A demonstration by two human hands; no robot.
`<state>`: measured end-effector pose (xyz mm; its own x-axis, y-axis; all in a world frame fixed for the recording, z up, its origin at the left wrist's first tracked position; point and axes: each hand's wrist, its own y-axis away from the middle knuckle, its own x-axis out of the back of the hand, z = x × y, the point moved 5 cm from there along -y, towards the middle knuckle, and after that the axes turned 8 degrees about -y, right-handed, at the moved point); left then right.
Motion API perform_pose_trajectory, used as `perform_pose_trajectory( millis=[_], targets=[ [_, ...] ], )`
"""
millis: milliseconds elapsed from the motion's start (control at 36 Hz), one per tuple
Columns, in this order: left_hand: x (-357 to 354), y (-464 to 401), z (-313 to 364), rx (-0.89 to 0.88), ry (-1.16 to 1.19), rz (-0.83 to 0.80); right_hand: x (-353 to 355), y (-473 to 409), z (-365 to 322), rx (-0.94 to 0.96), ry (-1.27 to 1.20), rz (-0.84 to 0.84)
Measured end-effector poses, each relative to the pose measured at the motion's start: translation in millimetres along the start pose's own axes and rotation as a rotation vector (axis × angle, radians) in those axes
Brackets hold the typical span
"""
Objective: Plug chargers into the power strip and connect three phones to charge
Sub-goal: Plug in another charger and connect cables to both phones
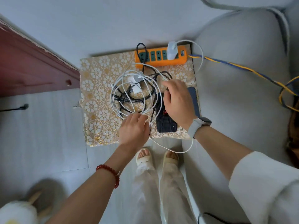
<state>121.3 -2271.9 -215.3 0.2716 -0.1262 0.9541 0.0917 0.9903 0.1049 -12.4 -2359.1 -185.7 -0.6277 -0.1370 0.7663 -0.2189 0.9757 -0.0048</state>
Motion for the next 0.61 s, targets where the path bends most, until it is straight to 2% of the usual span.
perform_pose_trajectory(
  millis=[139,333,389,472,556,611],
  targets=[
    [18.0,-25.4,-44.6,0.067,0.015,0.056,-35.6,-51.0,-17.2,0.085,0.203,-0.216],
    [15.9,-57.1,-85.0,0.27,0.116,-0.094,-62.7,-84.9,-24.5,0.015,0.348,-0.329],
    [13.5,-63.5,-90.3,0.311,0.194,-0.12,-71.3,-80.6,-30.9,-0.01,0.274,-0.343],
    [7.4,-68.6,-93.8,0.353,0.316,-0.137,-80.0,-66.0,-40.9,-0.081,-0.071,-0.387],
    [8.8,-66.6,-109.4,0.409,0.394,-0.037,-84.4,-58.4,-59.5,-0.125,-0.32,-0.388],
    [15.2,-62.2,-121.5,0.452,0.447,0.026,-86.2,-58.5,-70.0,-0.121,-0.397,-0.393]
  ],
)
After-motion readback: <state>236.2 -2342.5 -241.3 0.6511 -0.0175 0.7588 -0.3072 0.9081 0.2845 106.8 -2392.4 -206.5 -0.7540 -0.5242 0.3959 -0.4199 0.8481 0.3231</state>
